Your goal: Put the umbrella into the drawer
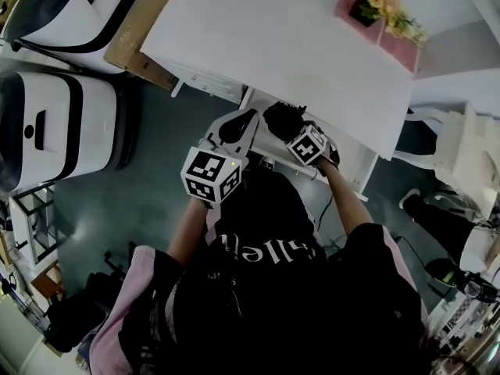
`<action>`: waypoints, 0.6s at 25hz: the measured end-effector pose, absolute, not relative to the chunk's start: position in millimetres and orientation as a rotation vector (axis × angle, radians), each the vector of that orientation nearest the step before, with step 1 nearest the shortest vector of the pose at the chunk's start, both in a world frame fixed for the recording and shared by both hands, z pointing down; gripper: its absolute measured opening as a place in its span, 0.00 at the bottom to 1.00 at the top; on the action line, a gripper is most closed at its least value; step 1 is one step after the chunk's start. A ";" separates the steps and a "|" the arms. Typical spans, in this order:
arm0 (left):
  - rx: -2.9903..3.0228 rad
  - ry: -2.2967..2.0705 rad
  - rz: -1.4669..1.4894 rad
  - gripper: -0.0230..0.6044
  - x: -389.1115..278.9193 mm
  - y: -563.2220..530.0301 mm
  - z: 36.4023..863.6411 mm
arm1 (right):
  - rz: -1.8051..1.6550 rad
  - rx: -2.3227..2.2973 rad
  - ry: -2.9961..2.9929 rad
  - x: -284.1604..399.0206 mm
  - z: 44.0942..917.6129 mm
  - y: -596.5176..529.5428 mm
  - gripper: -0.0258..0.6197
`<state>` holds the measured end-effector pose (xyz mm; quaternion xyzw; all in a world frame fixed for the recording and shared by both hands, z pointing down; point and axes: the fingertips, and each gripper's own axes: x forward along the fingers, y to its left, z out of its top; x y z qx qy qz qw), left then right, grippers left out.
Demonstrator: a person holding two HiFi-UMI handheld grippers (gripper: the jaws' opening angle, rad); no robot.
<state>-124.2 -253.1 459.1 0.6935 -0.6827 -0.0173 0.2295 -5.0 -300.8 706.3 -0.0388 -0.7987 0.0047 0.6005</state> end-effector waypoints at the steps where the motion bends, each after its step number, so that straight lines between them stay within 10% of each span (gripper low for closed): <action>1: 1.902 -1.873 -0.052 0.06 -124.2 -252.7 461.6 | 0.017 -0.100 -1.836 -4.8 713.5 -300.3 0.47; 15: 1.856 -1.880 0.015 0.06 -140.7 -254.2 487.9 | -0.022 -0.121 -1.690 -0.1 781.4 -303.3 0.47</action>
